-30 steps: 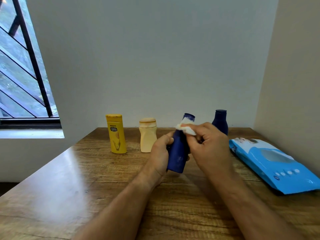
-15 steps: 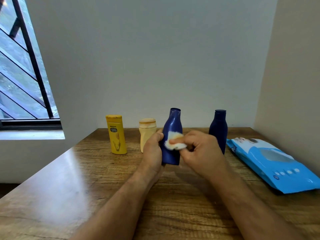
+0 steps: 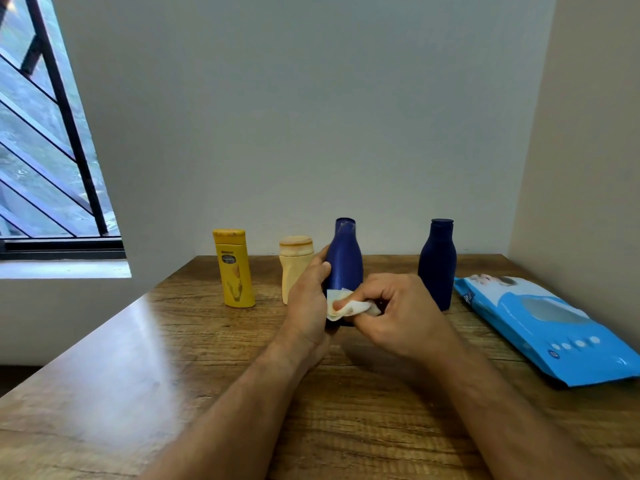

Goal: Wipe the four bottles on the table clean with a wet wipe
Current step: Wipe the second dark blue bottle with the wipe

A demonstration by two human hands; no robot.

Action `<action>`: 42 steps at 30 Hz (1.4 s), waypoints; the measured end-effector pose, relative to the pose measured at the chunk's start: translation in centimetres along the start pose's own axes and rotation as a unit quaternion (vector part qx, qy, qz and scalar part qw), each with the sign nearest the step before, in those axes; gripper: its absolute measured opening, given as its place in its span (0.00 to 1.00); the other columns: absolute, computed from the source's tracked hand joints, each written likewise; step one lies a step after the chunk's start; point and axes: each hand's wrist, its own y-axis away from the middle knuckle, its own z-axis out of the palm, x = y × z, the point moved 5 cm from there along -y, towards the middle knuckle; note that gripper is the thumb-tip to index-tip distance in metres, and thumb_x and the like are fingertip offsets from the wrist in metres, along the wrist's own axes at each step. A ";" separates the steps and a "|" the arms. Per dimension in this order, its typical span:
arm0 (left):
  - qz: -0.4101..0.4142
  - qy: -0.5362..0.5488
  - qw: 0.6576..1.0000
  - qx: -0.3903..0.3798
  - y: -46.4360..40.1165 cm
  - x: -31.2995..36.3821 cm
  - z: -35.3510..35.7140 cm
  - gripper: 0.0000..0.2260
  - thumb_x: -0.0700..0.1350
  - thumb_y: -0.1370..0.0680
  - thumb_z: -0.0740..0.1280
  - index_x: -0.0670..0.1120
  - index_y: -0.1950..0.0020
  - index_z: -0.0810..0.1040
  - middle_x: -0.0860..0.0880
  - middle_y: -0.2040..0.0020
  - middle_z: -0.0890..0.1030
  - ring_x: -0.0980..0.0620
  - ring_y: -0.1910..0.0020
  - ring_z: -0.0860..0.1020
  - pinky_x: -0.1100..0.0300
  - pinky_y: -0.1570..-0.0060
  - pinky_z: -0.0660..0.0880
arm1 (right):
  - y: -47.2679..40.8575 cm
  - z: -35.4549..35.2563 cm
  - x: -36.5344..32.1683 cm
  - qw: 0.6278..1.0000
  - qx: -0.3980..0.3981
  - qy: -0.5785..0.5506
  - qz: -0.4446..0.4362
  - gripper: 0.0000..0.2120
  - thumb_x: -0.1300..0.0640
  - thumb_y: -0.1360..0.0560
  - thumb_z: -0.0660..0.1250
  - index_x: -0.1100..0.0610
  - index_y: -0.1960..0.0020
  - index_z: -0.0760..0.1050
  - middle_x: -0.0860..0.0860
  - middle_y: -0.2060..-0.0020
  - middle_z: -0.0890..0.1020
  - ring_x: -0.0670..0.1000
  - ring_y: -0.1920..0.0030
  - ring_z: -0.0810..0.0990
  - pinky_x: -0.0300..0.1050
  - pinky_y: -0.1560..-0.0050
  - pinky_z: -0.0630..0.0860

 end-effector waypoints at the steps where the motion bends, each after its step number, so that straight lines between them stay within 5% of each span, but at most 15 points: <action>1: -0.008 -0.001 1.000 -0.012 0.0 -0.2 0.2 0.16 0.47 0.16 0.56 0.47 0.33 0.77 0.40 0.49 0.84 0.47 0.55 0.82 0.51 0.52 0.78 | -0.1 -0.2 0.0 1.000 0.025 0.008 0.001 0.08 0.57 0.27 0.73 0.49 0.49 0.84 0.42 0.55 0.83 0.41 0.55 0.81 0.40 0.51 0.80; 7: -0.043 0.001 0.996 -0.083 0.4 -1.1 0.9 0.20 0.53 0.15 0.51 0.52 0.34 0.80 0.44 0.41 0.84 0.46 0.49 0.82 0.45 0.47 0.77 | -0.2 -2.4 0.4 0.982 0.181 0.000 0.050 0.12 0.56 0.23 0.69 0.47 0.41 0.79 0.43 0.51 0.80 0.41 0.54 0.79 0.33 0.55 0.80; 15: -0.001 0.018 1.000 -0.020 -0.2 -0.3 0.0 0.16 0.53 0.17 0.57 0.49 0.40 0.81 0.42 0.51 0.83 0.48 0.57 0.80 0.53 0.52 0.76 | 0.5 0.5 -0.4 0.996 -0.049 -0.057 0.045 0.05 0.58 0.28 0.74 0.48 0.56 0.85 0.42 0.58 0.83 0.43 0.54 0.81 0.40 0.51 0.79; 20: 0.001 -0.016 1.000 0.008 -0.4 -0.5 -0.3 0.21 0.59 0.17 0.56 0.45 0.45 0.80 0.41 0.55 0.84 0.46 0.56 0.82 0.48 0.47 0.77 | 0.0 -0.7 -0.1 0.997 0.036 -0.056 0.043 0.09 0.59 0.27 0.72 0.45 0.54 0.84 0.43 0.55 0.84 0.41 0.52 0.81 0.40 0.50 0.80; 25: 0.028 -0.071 0.997 -0.032 0.1 -0.3 0.8 0.20 0.61 0.24 0.61 0.49 0.41 0.79 0.45 0.53 0.86 0.45 0.53 0.84 0.42 0.42 0.78 | -0.1 -2.2 -0.4 0.978 0.146 -0.136 0.062 0.10 0.59 0.24 0.69 0.45 0.50 0.81 0.41 0.58 0.83 0.36 0.61 0.81 0.28 0.66 0.75; 28: 0.085 -0.099 0.991 -0.008 0.1 0.6 0.1 0.24 0.62 0.26 0.63 0.47 0.38 0.78 0.43 0.49 0.84 0.44 0.50 0.81 0.42 0.43 0.78 | -0.1 -1.7 -0.4 0.986 0.078 -0.124 0.078 0.06 0.58 0.27 0.72 0.48 0.53 0.83 0.43 0.63 0.84 0.38 0.65 0.81 0.29 0.68 0.73; 32: 0.132 -0.114 0.985 -0.008 -0.1 1.4 -0.1 0.26 0.63 0.26 0.63 0.51 0.32 0.73 0.41 0.41 0.82 0.44 0.50 0.82 0.46 0.49 0.79 | 0.4 -0.1 -0.1 0.992 -0.033 -0.082 0.092 0.05 0.59 0.28 0.74 0.50 0.55 0.85 0.41 0.60 0.84 0.37 0.58 0.81 0.29 0.64 0.74; 38: 0.108 -0.134 0.982 -0.082 0.3 0.4 0.6 0.15 0.52 0.15 0.54 0.59 0.32 0.74 0.47 0.43 0.83 0.47 0.50 0.80 0.49 0.52 0.77 | 0.1 -1.7 -0.1 0.984 0.124 -0.107 0.070 0.08 0.60 0.24 0.69 0.50 0.48 0.83 0.43 0.56 0.83 0.38 0.56 0.81 0.30 0.62 0.76; 42: 0.095 -0.188 0.971 -0.116 0.7 0.2 1.0 0.26 0.44 0.28 0.61 0.58 0.29 0.72 0.44 0.39 0.81 0.46 0.49 0.79 0.53 0.53 0.77 | 0.1 -2.8 -0.1 0.971 0.221 -0.089 0.037 0.10 0.58 0.23 0.68 0.50 0.42 0.81 0.43 0.55 0.83 0.41 0.57 0.82 0.33 0.62 0.78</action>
